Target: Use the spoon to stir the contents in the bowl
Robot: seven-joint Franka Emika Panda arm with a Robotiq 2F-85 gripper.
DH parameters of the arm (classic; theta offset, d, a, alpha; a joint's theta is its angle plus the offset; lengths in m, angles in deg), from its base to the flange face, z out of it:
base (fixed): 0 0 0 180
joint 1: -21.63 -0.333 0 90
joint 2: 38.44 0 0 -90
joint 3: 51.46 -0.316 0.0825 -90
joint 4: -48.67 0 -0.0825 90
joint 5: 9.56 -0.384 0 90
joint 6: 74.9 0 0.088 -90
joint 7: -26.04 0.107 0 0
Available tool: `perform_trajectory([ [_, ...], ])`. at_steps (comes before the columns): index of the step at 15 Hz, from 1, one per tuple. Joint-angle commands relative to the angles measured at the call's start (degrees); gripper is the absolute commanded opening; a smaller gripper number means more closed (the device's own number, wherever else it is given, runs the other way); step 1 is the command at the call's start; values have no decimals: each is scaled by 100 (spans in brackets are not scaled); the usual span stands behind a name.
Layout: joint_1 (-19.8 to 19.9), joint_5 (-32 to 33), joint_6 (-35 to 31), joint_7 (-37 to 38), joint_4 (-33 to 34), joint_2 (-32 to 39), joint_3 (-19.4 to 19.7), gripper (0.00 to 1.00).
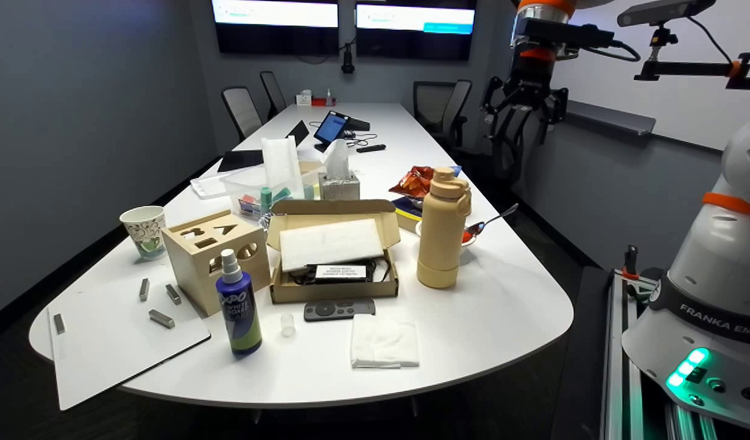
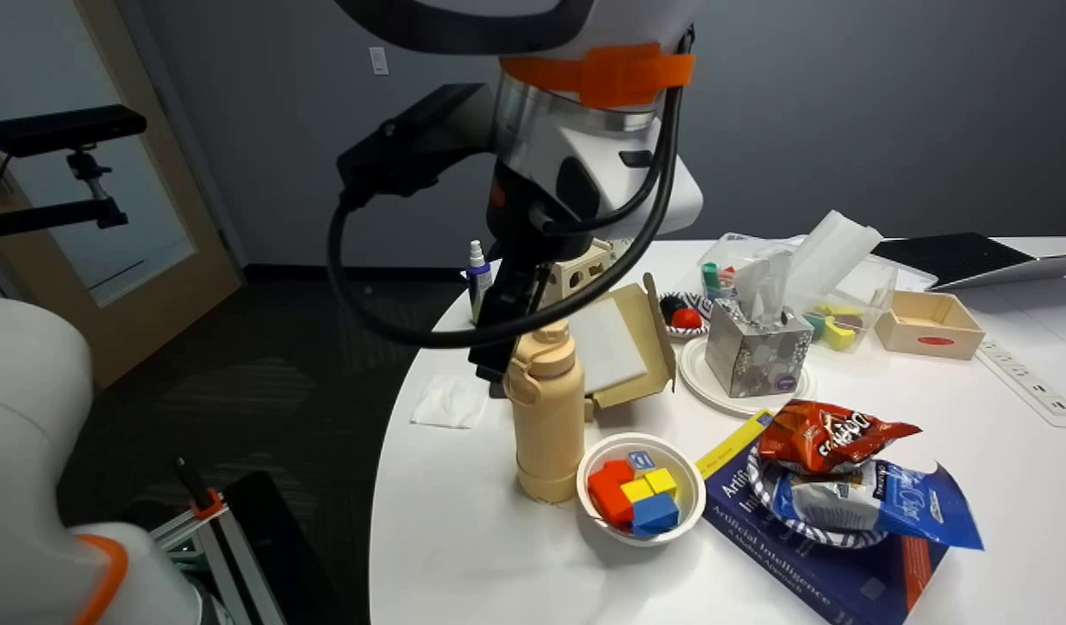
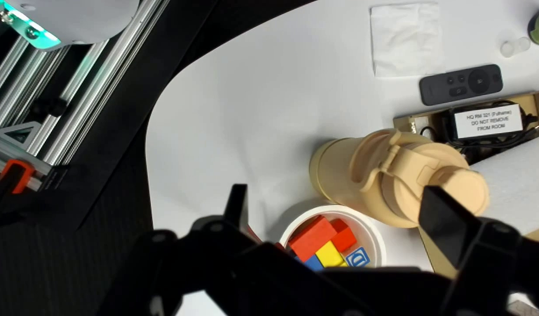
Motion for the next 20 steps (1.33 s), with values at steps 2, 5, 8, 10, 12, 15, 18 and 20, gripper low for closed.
perform_trajectory([
  [2, 167, -68, -187, -27, 9, 150, 27, 100],
  [5, 314, -62, -403, -73, 24, 313, 164, 100],
  [8, 399, -97, -553, -128, -2, 475, 305, 100],
  [10, 425, -123, -631, -153, -28, 613, 378, 100],
  [12, 442, -112, -682, -163, -71, 766, 423, 100],
  [15, 409, -243, -868, -266, -222, 987, 522, 100],
  [18, 382, -486, -1085, -562, -400, 1166, 650, 100],
  [20, 381, -655, -1217, -793, -506, 1263, 746, 100],
])
